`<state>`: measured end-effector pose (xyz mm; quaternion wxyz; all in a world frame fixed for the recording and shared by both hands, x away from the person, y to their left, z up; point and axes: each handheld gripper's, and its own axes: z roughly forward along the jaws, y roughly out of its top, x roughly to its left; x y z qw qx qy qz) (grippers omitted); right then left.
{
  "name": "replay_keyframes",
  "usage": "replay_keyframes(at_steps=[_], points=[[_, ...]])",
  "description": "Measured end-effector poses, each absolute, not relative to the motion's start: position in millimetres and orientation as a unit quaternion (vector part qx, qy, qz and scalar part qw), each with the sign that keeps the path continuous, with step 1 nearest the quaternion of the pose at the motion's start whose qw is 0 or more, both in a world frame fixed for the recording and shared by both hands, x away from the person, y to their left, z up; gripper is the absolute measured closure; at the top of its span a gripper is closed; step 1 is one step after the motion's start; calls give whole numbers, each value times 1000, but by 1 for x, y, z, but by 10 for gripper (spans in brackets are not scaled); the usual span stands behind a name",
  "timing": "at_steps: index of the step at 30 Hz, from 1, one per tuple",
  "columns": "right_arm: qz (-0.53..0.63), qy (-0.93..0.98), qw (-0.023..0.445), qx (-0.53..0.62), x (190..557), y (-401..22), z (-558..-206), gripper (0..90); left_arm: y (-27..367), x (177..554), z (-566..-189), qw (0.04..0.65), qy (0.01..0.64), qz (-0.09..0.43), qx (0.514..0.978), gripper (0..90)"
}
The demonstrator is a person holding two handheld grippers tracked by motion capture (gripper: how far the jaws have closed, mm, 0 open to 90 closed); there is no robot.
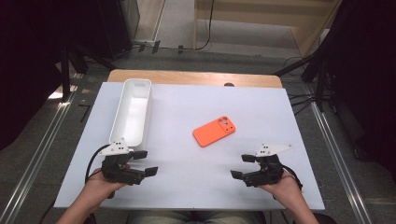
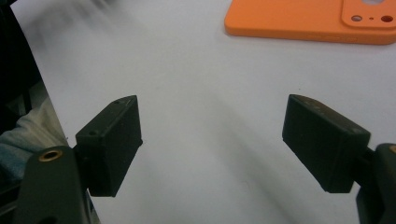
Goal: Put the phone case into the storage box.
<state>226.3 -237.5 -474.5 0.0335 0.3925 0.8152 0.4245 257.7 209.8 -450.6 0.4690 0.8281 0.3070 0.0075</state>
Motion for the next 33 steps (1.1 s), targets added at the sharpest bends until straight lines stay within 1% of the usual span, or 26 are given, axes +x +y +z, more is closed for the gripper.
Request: replay_keyframes(at_steps=[7,16,24,28,33], points=[[426,817,31,388,226,-237,-475,187,204,256,-444,462,306,11,832,199],[422,819,27,387,228,-235,-476,187,196,256,-439,468,311,7,827,198],[422,818,25,391,227,-235,-475,187,186,255,-437,470,302,9,829,198],[423,818,28,388,227,-236,-476,187,179,256,-437,465,298,10,834,197],[422,820,27,385,227,-236,-476,182,168,260,-436,450,295,-4,843,194]])
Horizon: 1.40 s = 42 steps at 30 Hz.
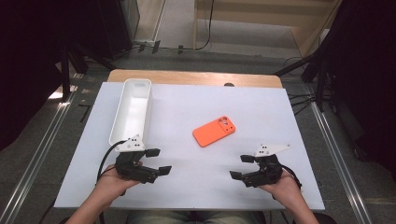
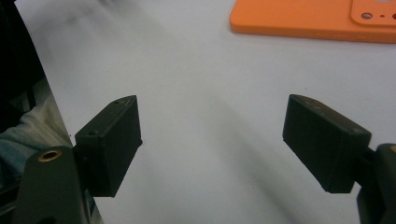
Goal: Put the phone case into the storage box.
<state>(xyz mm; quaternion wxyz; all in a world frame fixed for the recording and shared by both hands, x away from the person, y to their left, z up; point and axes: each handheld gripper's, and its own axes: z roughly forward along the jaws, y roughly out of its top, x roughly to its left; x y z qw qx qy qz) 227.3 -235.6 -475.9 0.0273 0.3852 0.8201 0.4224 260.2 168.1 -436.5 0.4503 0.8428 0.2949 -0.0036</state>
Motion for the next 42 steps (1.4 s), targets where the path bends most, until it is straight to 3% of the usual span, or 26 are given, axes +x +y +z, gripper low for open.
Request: replay_keyframes(at_steps=[9,42], points=[[420,824,25,379,226,-234,-476,178,156,265,-436,451,279,-19,848,21],[414,825,22,385,226,-236,-477,178,127,308,-431,442,284,-8,851,25]])
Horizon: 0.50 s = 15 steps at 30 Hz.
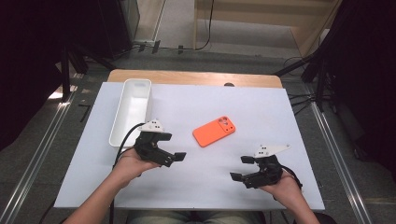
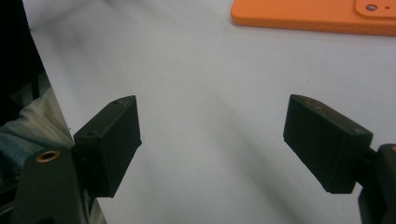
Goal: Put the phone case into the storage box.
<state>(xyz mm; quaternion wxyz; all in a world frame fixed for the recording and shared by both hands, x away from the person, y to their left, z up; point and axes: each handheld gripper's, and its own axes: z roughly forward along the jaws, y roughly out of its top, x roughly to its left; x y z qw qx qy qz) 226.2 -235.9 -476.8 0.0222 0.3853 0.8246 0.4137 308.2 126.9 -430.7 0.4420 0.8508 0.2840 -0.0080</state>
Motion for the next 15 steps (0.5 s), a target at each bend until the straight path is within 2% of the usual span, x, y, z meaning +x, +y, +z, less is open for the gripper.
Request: replay_keyframes(at_steps=[15], points=[[415,824,19,386,226,-236,-477,178,115,332,-425,445,285,-6,849,45]])
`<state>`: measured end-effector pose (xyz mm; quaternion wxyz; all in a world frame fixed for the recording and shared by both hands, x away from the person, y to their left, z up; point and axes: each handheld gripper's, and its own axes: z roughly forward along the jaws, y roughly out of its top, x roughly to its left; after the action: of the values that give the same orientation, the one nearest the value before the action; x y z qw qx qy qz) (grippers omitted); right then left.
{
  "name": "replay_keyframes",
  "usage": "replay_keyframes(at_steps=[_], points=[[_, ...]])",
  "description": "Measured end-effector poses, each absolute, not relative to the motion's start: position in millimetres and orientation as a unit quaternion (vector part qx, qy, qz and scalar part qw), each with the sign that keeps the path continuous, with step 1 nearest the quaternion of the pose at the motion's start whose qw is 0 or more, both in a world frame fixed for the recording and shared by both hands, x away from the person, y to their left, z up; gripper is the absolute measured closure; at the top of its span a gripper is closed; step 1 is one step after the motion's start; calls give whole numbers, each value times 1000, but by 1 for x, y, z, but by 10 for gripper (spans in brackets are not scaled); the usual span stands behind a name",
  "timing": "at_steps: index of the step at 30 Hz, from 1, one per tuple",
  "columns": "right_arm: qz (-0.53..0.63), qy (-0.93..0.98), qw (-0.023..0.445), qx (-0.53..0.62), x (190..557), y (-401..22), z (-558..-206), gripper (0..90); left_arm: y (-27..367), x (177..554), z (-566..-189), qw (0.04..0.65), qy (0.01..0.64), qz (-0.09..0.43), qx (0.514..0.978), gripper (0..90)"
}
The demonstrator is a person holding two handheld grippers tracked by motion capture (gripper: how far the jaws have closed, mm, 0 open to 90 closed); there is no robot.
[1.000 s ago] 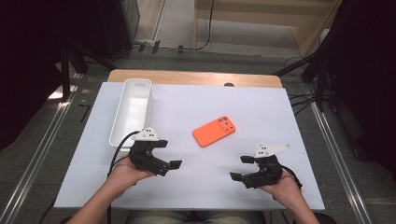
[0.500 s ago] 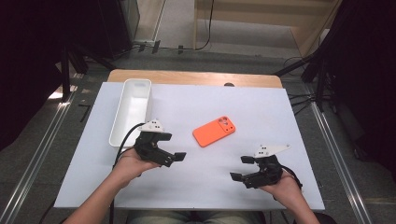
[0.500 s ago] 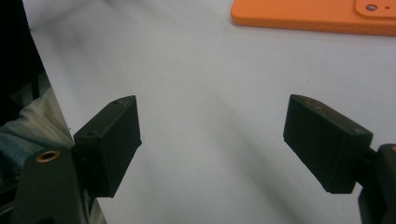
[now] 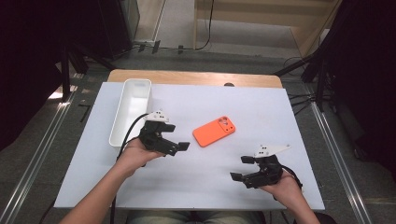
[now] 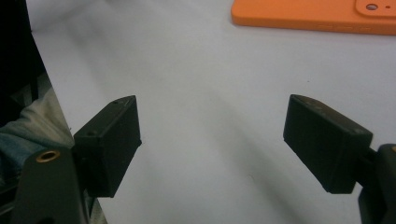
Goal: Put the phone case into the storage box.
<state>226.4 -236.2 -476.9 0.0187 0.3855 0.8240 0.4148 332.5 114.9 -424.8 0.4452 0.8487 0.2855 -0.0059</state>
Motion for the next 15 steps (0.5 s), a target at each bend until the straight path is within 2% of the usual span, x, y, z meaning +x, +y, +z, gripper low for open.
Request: replay_keyframes(at_steps=[15], points=[[414,827,19,381,226,-235,-477,178,90,356,-422,445,279,-4,851,45]])
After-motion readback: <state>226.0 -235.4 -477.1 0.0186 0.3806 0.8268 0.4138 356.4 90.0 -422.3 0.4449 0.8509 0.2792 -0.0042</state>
